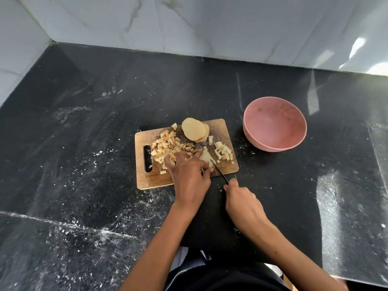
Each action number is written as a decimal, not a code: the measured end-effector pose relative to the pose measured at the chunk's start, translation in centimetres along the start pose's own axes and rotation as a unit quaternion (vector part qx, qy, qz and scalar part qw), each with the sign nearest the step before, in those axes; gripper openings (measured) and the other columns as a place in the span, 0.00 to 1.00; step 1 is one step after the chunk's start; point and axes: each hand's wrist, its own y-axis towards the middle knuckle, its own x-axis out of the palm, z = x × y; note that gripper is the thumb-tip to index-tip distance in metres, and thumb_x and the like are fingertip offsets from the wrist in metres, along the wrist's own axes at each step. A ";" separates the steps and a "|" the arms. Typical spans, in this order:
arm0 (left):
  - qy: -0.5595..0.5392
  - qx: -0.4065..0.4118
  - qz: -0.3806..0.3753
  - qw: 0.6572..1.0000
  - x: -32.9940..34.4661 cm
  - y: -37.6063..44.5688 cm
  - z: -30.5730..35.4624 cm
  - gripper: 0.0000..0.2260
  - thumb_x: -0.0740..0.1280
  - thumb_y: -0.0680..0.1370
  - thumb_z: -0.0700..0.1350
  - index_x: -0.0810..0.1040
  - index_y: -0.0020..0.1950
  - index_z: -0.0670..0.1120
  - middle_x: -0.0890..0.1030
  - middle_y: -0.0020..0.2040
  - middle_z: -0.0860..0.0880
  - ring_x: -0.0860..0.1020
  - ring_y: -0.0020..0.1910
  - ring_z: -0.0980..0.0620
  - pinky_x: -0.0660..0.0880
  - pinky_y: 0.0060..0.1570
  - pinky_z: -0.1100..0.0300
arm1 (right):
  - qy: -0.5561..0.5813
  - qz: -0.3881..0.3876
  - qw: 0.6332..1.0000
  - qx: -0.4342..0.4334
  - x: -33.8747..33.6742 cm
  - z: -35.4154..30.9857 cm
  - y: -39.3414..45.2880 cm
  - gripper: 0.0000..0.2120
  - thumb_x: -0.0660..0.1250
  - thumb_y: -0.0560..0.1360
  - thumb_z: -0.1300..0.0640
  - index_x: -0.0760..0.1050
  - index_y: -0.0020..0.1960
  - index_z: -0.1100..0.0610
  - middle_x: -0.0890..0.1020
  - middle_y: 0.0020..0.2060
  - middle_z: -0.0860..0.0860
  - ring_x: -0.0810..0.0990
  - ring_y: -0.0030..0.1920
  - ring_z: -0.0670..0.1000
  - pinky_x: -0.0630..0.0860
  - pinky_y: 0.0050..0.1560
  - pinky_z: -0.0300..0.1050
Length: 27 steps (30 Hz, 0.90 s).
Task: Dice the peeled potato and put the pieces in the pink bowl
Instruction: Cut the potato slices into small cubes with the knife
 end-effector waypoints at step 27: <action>-0.013 0.023 0.045 0.999 -0.2 -0.5 -1.1 0.05 0.77 0.69 0.51 0.85 0.43 0.53 0.82 0.57 0.53 0.71 0.60 0.47 0.51 0.63 0.49 | 0.083 0.060 0.993 -0.052 -0.9 0.1 0.6 0.14 0.49 0.83 0.50 0.67 0.51 0.58 0.79 0.45 0.60 0.78 0.46 0.62 0.73 0.45 0.52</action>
